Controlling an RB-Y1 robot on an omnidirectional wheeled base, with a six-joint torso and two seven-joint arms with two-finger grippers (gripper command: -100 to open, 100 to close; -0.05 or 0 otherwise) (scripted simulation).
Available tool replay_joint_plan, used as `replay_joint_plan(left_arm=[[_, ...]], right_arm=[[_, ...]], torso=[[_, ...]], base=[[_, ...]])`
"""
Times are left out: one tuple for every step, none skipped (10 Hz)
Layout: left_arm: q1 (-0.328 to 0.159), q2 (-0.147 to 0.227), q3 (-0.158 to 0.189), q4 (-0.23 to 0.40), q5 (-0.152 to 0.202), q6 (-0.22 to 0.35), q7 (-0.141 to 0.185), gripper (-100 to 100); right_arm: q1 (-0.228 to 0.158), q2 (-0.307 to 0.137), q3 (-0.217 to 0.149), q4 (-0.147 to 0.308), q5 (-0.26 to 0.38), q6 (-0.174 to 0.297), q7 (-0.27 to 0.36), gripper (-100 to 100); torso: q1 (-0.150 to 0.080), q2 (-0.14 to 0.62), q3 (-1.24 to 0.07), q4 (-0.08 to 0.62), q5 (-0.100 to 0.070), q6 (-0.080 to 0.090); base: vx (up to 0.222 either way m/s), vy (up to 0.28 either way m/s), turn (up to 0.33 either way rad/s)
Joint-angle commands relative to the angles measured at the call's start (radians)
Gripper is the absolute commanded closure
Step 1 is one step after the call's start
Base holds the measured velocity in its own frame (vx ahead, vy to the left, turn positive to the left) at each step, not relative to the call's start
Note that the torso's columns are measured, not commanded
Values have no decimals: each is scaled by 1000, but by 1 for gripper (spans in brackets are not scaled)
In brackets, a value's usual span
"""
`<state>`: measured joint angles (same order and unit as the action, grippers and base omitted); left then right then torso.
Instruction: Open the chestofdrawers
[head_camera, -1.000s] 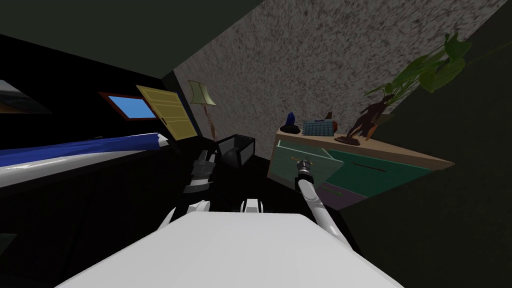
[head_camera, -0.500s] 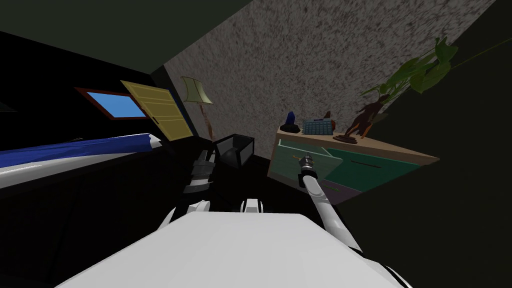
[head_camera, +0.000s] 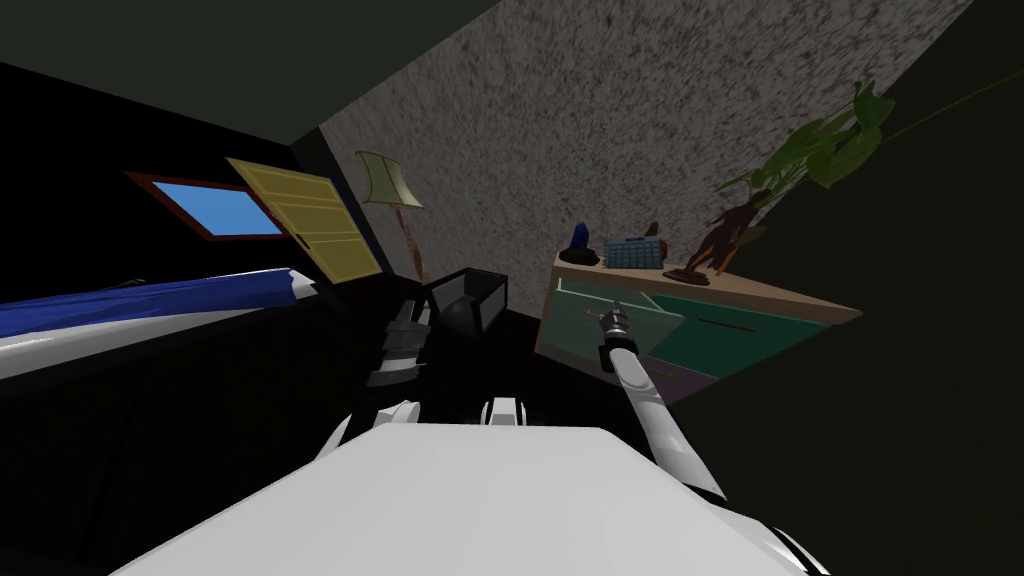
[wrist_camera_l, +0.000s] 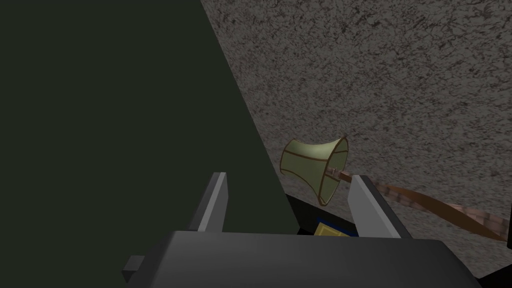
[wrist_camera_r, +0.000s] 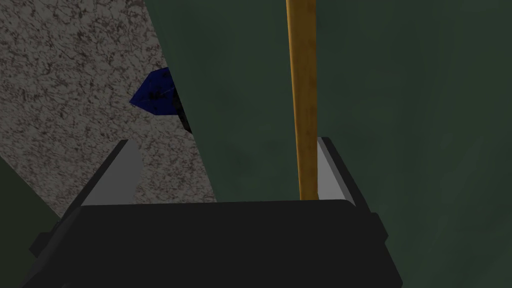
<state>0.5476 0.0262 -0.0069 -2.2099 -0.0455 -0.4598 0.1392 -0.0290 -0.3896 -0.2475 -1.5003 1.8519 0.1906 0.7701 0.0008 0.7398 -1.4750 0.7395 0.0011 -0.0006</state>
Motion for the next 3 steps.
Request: replay_joint_plan(left_arm=[[0, 0, 0, 0, 0, 0, 0, 0], [0, 0, 0, 0, 0, 0, 0, 0], [0, 0, 0, 0, 0, 0, 0, 0]], right_arm=[[1, 0, 0, 1, 0, 0, 0, 0], [1, 0, 0, 1, 0, -1, 0, 0], [1, 1, 1, 1, 0, -1, 0, 0]], torso=[[0, -1, 0, 0, 0, 0], [0, -1, -1, -1, 0, 1], [0, -1, -1, -1, 0, 1]], base=[[0, 0, 0], [0, 0, 0], [0, 0, 0]])
